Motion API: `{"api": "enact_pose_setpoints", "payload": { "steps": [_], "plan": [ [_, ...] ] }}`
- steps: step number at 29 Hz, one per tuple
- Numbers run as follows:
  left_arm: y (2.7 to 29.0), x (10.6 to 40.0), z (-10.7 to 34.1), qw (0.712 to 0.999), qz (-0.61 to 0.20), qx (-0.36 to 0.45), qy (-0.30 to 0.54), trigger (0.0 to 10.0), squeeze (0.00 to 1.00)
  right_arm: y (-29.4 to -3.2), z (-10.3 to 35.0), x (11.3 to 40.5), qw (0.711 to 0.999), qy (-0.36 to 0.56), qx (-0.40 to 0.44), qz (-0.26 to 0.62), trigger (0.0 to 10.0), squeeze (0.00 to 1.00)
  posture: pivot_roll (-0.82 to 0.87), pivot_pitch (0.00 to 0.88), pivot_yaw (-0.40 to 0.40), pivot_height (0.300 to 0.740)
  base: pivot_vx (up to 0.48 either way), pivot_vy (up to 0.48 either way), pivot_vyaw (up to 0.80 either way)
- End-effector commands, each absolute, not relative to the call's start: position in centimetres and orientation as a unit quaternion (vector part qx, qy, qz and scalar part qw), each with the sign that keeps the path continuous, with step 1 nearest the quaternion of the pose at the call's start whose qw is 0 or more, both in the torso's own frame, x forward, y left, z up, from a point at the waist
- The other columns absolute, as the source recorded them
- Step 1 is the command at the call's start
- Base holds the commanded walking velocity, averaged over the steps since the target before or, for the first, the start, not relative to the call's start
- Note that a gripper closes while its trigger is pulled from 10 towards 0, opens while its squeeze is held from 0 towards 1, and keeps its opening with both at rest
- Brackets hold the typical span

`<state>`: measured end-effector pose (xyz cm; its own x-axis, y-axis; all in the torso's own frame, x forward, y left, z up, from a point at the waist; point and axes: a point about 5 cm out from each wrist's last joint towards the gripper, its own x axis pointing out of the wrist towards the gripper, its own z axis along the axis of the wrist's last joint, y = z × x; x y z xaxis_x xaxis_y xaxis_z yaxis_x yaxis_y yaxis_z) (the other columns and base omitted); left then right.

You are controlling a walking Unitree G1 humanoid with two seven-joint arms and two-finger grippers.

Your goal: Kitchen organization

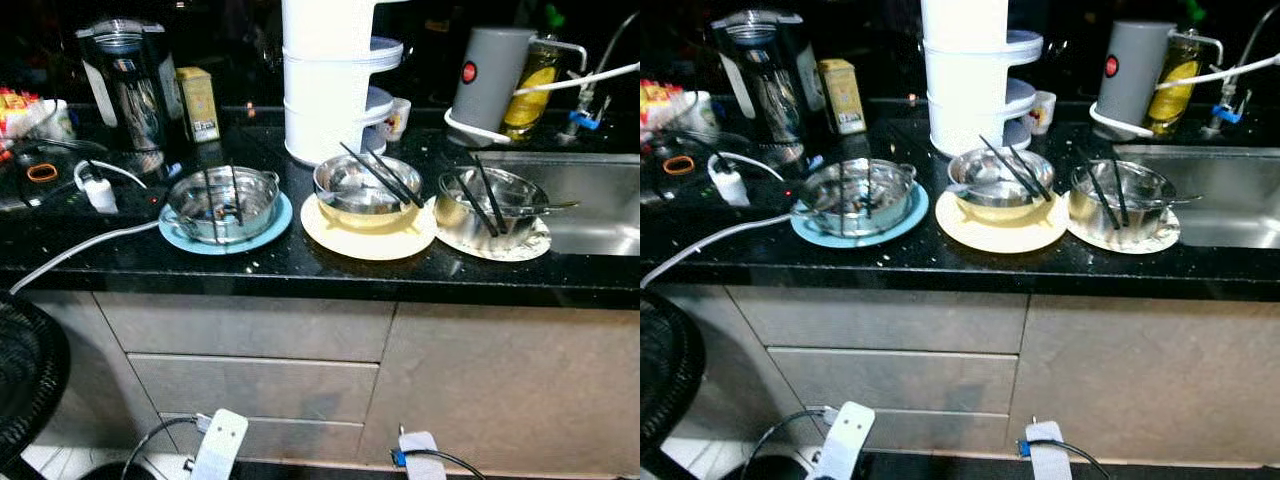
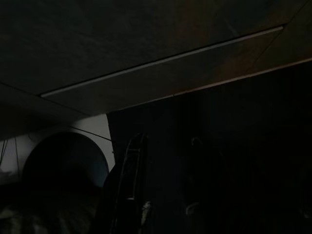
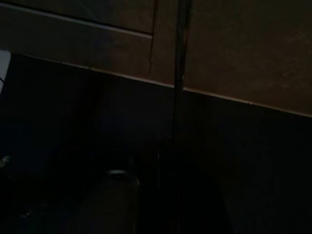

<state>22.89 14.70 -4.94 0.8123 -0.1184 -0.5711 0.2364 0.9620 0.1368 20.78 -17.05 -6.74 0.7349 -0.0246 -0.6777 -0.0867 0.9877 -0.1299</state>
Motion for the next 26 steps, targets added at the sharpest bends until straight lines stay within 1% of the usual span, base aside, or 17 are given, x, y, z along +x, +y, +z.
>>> {"api": "enact_pose_setpoints", "payload": {
  "steps": [1,8,19,26],
  "plan": [
    [14.61,22.45,-5.34,0.943,-0.094,0.098,0.306,10.0,0.0,-17.38,-6.75,20.68,0.928,0.363,-0.082,0.015,10.0,0.0,-0.11,0.109,-0.01,0.74,0.0,-0.39,0.0],
    [14.53,22.43,-5.4,0.943,-0.088,0.09,0.308,10.0,0.0,-17.63,-6.66,20.74,0.929,0.36,-0.086,0.017,10.0,0.0,-0.11,0.107,-0.02,0.74,0.0,-0.389,0.0],
    [14.25,22.09,-5.61,0.944,-0.082,0.08,0.31,10.0,0.0,-17.98,-6.54,20.9,0.927,0.361,-0.101,0.031,10.0,0.0,-0.11,0.11,-0.059,0.74,0.0,-0.388,0.0],
    [14.2,21.89,-5.73,0.944,-0.081,0.077,0.312,10.0,0.0,-17.83,-6.53,20.94,0.926,0.36,-0.105,0.037,10.0,0.0,-0.12,0.104,-0.06,0.74,0.0,-0.387,0.0]
  ]
}}
